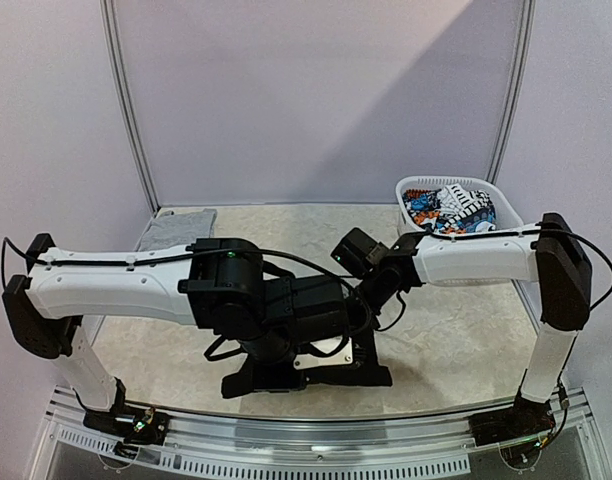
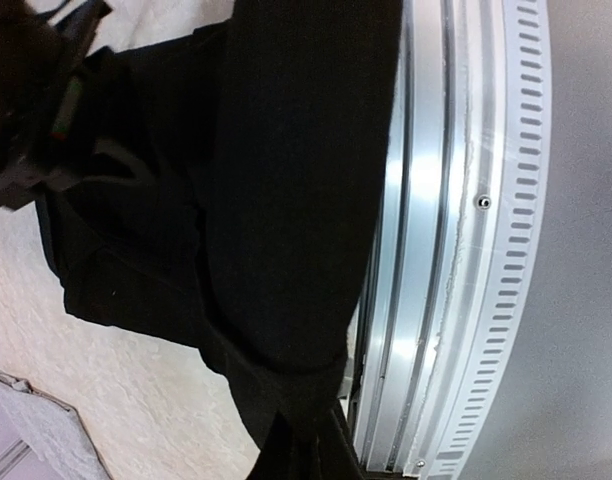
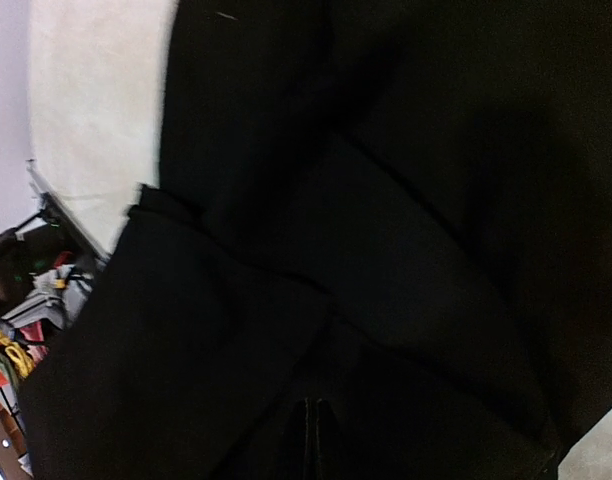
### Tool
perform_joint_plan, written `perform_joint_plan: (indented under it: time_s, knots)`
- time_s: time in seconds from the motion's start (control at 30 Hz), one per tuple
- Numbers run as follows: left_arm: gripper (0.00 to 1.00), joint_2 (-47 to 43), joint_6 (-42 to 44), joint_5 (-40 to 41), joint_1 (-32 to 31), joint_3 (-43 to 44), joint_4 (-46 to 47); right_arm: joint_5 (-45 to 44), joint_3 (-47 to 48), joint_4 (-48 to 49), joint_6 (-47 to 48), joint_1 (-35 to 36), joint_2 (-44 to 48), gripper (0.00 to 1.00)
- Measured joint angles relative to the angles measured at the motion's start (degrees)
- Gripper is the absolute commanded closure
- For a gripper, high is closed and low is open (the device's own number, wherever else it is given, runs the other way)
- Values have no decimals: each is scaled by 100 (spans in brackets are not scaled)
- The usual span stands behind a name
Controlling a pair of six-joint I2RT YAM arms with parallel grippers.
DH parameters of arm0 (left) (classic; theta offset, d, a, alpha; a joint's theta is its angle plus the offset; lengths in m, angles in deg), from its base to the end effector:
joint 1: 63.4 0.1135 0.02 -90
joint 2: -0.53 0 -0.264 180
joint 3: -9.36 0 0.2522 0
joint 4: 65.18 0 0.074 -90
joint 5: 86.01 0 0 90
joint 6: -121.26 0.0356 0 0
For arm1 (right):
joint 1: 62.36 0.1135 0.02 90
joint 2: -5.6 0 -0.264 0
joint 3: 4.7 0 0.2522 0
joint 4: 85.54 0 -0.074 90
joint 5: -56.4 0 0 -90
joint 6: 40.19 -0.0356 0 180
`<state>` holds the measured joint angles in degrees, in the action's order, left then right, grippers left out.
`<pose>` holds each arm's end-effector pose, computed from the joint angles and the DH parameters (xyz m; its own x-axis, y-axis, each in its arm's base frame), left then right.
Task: Fold and stack the mixed laundry pile
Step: Fold the 2/3-rectangle-folded shirt at the center of the board.
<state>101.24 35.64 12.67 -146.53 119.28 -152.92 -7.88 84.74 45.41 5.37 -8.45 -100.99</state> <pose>0.0460 -0.3366 0.3063 -0.0422 0.9815 -0.1870 0.9840 0.0733 0.1627 0.2109 0.3155 0.1951 -0.9668 -0.2554 -0.0101 -0.2161 0.7955 0.5660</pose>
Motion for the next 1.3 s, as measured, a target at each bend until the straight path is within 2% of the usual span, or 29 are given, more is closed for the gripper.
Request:
perform_joint_plan:
  time_s: [0.2, 0.73, 1.0, 1.3]
  knots:
    - [100, 0, 11, 96, 96, 299, -136, 35, -634, -28, -70, 9, 4, 100]
    - [100, 15, 280, 264, 938, 684, -138, -72, -708, -802, -24, 94, 378, 100]
    - [100, 332, 549, 431, 1071, 815, 28, -1244, 24, -1912, -173, -245, 424, 94]
    - [100, 857, 651, 728, 1506, 1141, 269, -2839, 37, -3123, -531, -1056, 1294, 92]
